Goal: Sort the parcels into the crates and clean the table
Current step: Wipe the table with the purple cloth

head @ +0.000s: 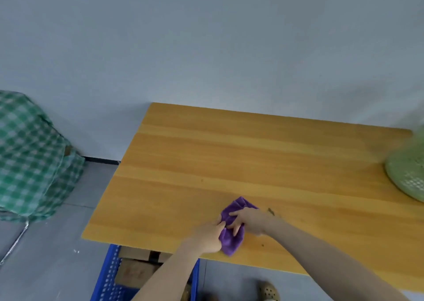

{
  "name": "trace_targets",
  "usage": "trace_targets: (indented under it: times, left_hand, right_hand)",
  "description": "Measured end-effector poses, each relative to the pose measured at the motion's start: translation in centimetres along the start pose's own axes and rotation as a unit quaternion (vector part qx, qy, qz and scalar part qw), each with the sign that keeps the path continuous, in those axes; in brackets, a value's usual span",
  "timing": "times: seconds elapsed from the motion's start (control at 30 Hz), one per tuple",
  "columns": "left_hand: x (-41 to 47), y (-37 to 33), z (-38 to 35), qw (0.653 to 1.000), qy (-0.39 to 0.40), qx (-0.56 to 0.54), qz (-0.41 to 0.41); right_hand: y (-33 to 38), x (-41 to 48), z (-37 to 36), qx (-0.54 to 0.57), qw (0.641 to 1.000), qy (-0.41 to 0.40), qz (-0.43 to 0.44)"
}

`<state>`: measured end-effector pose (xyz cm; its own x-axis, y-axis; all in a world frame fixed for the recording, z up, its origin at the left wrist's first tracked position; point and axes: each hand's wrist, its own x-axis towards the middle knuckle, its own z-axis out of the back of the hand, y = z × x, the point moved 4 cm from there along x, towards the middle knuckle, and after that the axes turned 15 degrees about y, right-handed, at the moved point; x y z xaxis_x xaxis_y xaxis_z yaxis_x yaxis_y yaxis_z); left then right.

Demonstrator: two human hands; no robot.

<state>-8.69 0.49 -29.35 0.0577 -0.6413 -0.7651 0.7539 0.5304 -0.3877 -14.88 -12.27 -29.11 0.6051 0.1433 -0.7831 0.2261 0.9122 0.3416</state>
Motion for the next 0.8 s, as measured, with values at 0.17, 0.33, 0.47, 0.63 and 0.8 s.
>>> trace_targets:
  times: [0.17, 0.33, 0.47, 0.63, 0.8]
  left_hand:
    - [1.8, -5.1, 0.7, 0.998, 0.04, 0.006, -0.047]
    - [2.5, -6.8, 5.0, 0.99, -0.04, -0.12, -0.066]
    - [2.6, -6.2, 9.1, 0.988, -0.082, -0.128, 0.013]
    - [4.3, -10.1, 11.6, 0.987, -0.102, -0.126, 0.02]
    - [7.4, -18.5, 15.0, 0.988, -0.119, -0.093, -0.025]
  right_hand:
    - [-4.9, -3.8, -2.2, 0.106, 0.991, -0.035, -0.074]
    - [-9.7, -9.8, -1.1, 0.4, 0.884, -0.234, -0.054]
    - [-15.4, -15.2, -0.5, 0.476, 0.811, -0.329, -0.08]
    - [-21.2, -22.1, 0.9, 0.503, 0.779, -0.368, -0.069]
    - [-25.5, -30.9, 3.5, 0.568, 0.729, -0.381, -0.021]
